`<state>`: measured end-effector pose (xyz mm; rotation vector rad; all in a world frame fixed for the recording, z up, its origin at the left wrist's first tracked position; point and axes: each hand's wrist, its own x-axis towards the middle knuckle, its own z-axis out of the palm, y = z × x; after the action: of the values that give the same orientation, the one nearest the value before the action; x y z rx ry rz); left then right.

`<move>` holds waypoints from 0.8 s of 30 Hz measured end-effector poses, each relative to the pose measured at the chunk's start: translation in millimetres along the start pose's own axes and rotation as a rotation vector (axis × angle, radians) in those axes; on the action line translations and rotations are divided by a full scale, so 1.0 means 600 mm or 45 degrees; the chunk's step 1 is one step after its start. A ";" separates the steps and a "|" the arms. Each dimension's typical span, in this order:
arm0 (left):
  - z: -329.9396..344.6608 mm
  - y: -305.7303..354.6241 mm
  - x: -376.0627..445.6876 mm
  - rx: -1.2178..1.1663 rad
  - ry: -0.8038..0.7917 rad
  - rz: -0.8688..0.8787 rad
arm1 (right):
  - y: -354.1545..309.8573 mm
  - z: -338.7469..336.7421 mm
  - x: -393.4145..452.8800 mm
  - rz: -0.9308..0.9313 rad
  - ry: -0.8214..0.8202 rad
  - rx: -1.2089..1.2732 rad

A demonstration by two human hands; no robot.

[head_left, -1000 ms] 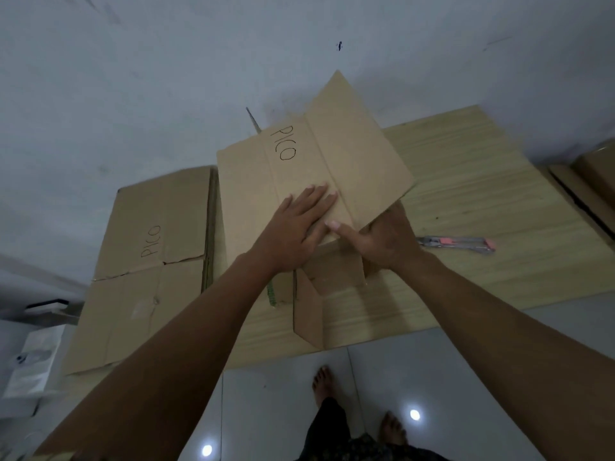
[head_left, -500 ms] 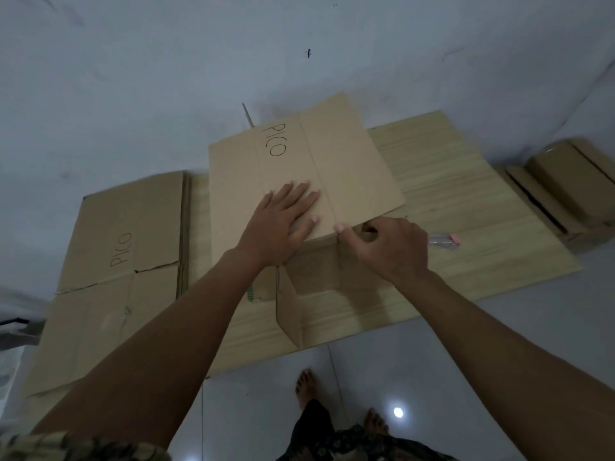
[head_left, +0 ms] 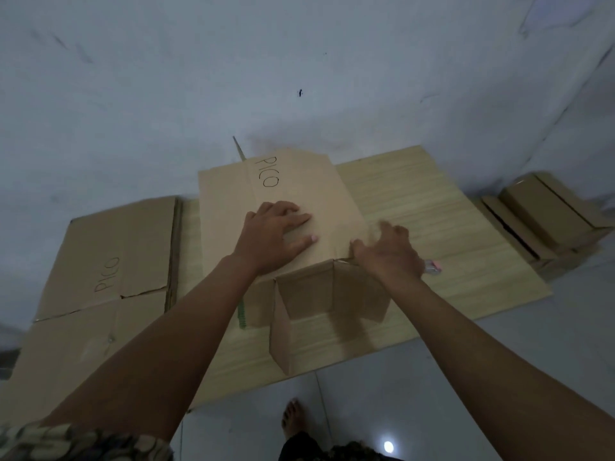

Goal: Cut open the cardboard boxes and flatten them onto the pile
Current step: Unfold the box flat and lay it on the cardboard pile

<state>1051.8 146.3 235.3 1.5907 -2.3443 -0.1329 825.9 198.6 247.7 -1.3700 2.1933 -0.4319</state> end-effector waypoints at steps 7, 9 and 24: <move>0.000 -0.034 0.045 -0.245 0.187 -0.072 | -0.062 -0.004 0.042 -0.027 -0.208 -0.102; -0.006 -0.053 0.062 -0.204 0.204 -0.165 | -0.086 -0.001 0.065 -0.021 -0.229 -0.084; -0.023 -0.230 0.342 -0.312 -0.273 -1.187 | -0.192 0.064 0.232 0.092 -0.001 0.328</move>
<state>1109.6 -93.9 255.3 2.4644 -1.4287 -0.7774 882.5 23.0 240.4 -1.1493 2.0940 -0.6614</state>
